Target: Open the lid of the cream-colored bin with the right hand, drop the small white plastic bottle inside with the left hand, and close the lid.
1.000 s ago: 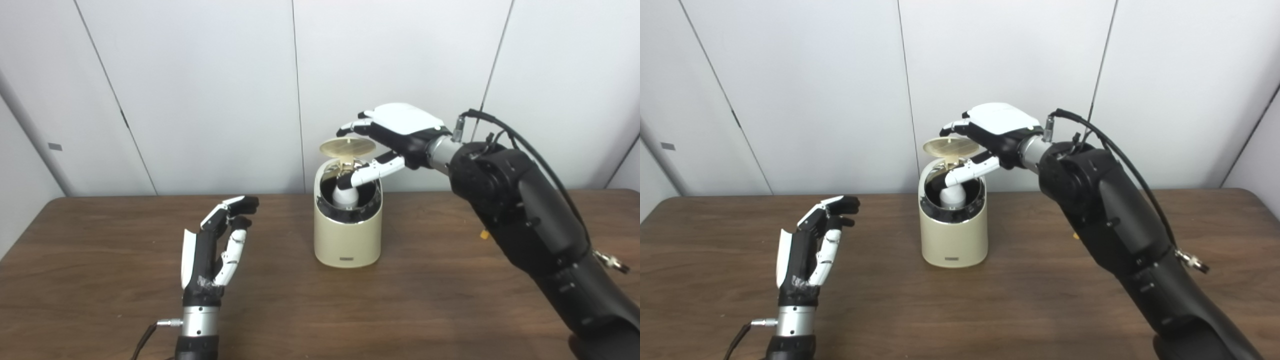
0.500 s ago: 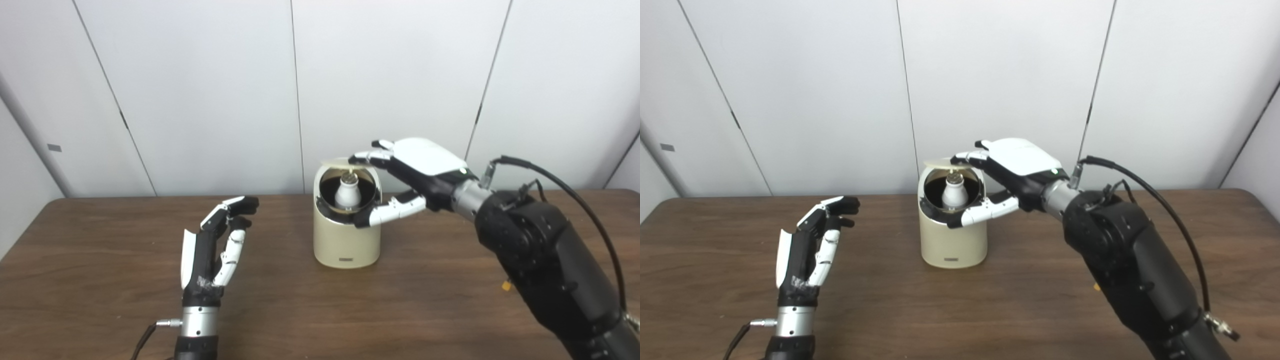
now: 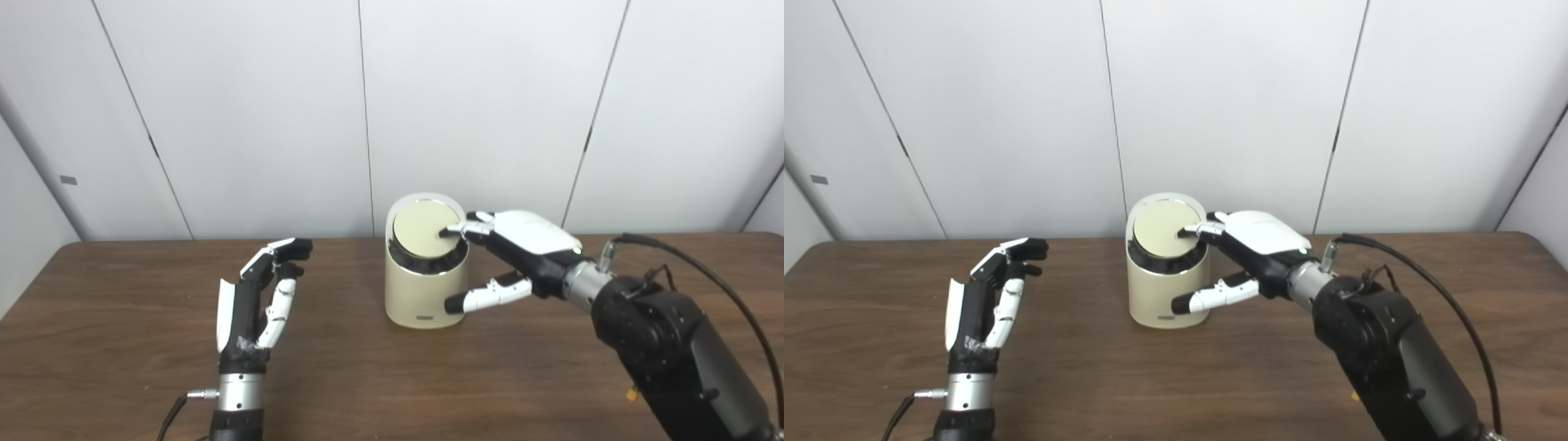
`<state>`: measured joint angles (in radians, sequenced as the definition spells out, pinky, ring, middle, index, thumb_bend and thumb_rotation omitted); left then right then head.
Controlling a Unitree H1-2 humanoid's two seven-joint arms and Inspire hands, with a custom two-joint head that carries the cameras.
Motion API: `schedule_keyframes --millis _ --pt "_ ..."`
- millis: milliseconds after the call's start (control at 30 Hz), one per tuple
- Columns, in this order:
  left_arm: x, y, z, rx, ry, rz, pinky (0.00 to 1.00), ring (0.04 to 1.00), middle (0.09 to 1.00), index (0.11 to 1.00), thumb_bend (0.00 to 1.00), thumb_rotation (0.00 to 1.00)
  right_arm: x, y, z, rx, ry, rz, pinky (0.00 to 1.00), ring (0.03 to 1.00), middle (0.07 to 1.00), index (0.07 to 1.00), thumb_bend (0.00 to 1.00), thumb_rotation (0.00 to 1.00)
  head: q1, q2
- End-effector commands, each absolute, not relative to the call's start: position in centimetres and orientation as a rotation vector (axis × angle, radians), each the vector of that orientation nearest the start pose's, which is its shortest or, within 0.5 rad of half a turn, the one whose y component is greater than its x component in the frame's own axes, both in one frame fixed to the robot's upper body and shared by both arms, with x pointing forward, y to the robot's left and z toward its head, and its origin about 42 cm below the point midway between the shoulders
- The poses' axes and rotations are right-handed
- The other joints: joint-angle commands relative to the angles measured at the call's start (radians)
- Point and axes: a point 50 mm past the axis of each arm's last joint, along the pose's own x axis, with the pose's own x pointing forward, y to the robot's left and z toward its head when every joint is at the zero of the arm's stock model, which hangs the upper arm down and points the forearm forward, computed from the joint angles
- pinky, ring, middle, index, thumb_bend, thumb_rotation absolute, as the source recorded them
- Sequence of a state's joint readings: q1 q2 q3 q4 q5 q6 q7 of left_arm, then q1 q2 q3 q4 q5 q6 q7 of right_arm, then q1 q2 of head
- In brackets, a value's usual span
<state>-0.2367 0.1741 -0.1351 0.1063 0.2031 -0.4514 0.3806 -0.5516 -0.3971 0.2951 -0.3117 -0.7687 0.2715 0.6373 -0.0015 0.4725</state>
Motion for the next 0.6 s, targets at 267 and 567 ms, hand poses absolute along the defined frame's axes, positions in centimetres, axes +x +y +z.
schedule_keyframes --millis 267,567 --pt "34.8 22.4 19.4 0.241 -0.726 0.120 0.59 0.685 0.694 0.678 0.38 0.81 37.6 -19.1 31.2 -1.275 -0.325 0.437 0.96 0.973 0.898 0.879 0.97 0.92 0.007 0.014" --pt "34.8 22.5 19.5 0.240 -0.729 0.132 0.59 0.685 0.693 0.677 0.38 0.82 37.8 -17.2 28.7 -1.438 -0.405 0.431 0.95 0.931 0.860 0.837 0.94 0.73 0.009 0.019"
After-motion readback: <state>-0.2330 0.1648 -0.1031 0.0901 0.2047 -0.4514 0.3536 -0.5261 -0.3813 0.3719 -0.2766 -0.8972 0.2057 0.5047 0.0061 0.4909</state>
